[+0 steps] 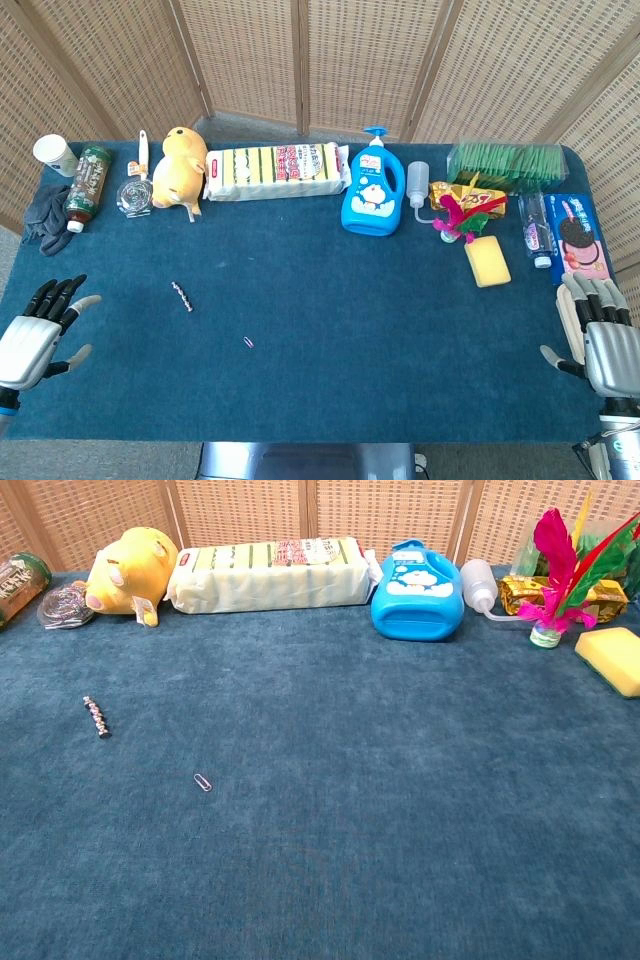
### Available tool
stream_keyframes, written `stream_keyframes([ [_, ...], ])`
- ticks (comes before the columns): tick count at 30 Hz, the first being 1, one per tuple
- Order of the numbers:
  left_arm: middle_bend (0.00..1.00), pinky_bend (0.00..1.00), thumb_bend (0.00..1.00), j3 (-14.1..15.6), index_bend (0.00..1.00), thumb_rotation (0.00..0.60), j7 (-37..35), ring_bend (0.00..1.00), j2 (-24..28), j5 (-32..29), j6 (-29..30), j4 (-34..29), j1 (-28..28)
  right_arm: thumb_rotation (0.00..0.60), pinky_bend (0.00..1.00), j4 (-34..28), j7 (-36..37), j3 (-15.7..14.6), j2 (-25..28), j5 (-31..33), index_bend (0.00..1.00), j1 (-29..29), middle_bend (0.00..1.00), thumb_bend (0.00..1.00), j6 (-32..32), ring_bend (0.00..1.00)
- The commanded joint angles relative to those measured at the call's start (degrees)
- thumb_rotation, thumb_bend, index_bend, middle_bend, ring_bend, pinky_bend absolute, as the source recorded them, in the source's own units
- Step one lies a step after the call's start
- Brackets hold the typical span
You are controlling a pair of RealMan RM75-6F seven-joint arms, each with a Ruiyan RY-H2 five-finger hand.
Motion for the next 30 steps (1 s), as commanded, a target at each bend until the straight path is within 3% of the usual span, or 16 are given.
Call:
stream_keyframes([
  [1, 0.0, 0.0, 0.49, -0.03, 0.19, 0.6, 0.06, 0.0, 0.01, -0.07, -0.1, 0.01, 0.0, 0.6, 0.0, 0.12, 0.16, -0.03, 0.07, 0.14, 0.0, 0.03, 0.0, 0.0, -0.26, 0.0],
  [7, 0.0, 0.0, 0.49, -0.21, 0.22, 0.6, 0.31, 0.0, -0.81, -0.13, -1.13, 0.86, -0.5, 0.6, 0.0, -0.31, 1.27, -0.33, 0.66, -0.53, 0.0, -0.26, 0.0, 0.0, 0.06, 0.0],
  [15, 0.0, 0.0, 0.49, -2.65, 0.35, 0.6, -1.94, 0.0, -7.39, 1.09, -6.5, 10.35, -6.59, 0.6, 0.0, 0.0, 2.61, -0.35, 1.2, -0.25, 0.0, -0.05, 0.0, 0.0, -0.82, 0.0],
  [22, 0.0, 0.0, 0.49, -4.22, 0.37, 0.6, -0.8, 0.0, -12.4, 1.31, -10.55, 16.39, -11.29, 0.6, 0.0, 0.08, 2.19, -0.2, 1.02, 0.05, 0.0, 0.12, 0.0, 0.0, -1.03, 0.0],
  [30, 0.0, 0.0, 0.49, -5.37, 0.38, 0.6, 7.6, 0.0, -16.56, 0.58, -16.42, 19.21, -16.46, 0.6, 0.0, -0.45, 1.6, -0.14, 0.9, 0.85, 0.0, 0.44, 0.0, 0.0, -1.96, 0.0],
])
